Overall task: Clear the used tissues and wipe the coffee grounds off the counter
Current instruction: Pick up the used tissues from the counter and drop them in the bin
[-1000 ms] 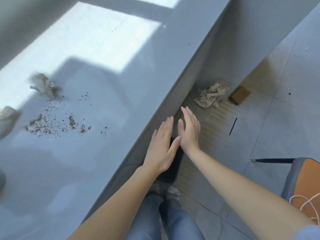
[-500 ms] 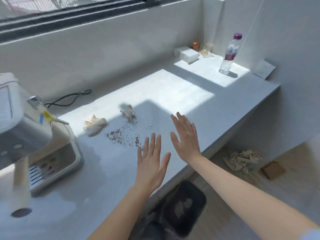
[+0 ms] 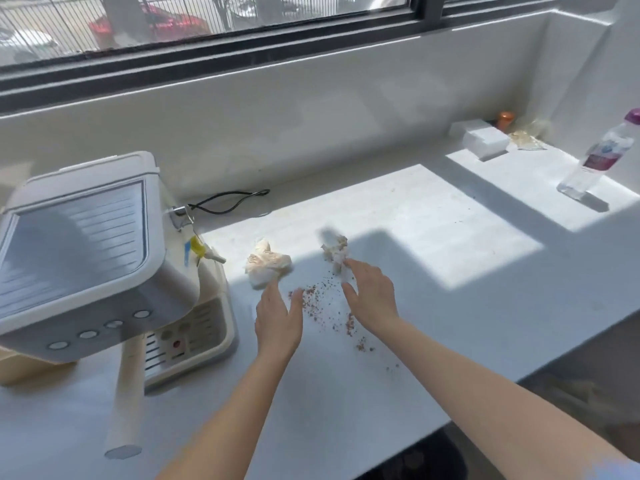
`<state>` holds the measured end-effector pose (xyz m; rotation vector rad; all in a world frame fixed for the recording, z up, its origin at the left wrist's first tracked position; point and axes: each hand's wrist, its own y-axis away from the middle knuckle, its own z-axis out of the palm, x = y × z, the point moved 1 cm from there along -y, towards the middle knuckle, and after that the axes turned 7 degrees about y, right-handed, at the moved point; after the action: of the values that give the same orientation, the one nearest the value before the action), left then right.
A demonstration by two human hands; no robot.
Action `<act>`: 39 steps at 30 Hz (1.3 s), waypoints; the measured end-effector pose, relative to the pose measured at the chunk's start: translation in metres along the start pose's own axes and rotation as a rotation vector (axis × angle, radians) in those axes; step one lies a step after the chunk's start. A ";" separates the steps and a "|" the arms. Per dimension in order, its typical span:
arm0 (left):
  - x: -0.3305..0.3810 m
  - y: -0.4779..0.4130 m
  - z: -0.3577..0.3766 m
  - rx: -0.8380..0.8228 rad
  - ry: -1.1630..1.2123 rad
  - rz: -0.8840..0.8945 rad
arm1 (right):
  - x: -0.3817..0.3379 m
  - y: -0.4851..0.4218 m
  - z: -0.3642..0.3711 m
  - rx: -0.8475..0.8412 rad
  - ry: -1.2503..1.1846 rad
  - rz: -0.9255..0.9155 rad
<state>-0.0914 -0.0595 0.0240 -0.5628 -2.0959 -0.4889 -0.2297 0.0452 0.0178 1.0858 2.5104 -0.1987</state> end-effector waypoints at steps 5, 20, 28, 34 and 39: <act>-0.016 -0.058 -0.006 0.196 0.130 -0.200 | 0.005 -0.047 0.015 0.057 -0.108 0.183; -0.050 -0.119 0.007 0.347 0.243 -0.253 | 0.018 -0.092 0.044 0.122 -0.189 0.308; -0.013 -0.096 0.019 0.332 0.401 -0.153 | 0.010 -0.067 0.013 0.274 -0.440 0.275; 0.025 -0.040 0.037 0.325 0.504 -0.044 | 0.026 -0.014 -0.022 0.411 -0.560 0.253; 0.046 0.027 0.058 0.194 0.499 0.013 | 0.055 0.047 -0.042 0.520 -0.606 0.294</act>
<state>-0.1383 0.0035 0.0355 -0.3019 -1.6377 -0.3675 -0.2422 0.1260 0.0345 1.3185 1.7699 -0.9733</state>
